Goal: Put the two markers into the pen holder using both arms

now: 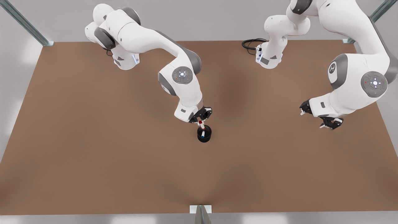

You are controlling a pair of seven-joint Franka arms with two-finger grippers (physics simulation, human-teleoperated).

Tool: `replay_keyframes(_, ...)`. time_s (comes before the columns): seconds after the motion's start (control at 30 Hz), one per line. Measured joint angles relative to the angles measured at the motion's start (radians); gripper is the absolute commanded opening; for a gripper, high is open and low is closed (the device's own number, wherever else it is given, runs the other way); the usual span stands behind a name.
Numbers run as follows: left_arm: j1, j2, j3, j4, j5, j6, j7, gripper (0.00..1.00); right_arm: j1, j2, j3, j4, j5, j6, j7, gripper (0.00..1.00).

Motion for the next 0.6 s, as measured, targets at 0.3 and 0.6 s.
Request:
replay_keyframes(0.3,0.005,0.027,0.003,0.000,0.012,-0.007,-0.240,1.00,0.004,0.010,-0.001,0.005,-0.026,0.020,0.105,1.00)
replay_keyframes(0.6,0.000,0.048,0.001,0.002,0.015,-0.003,-0.384,1.00,-0.419,-0.554,-0.076,-0.534,0.020,-0.133,0.006,1.00)
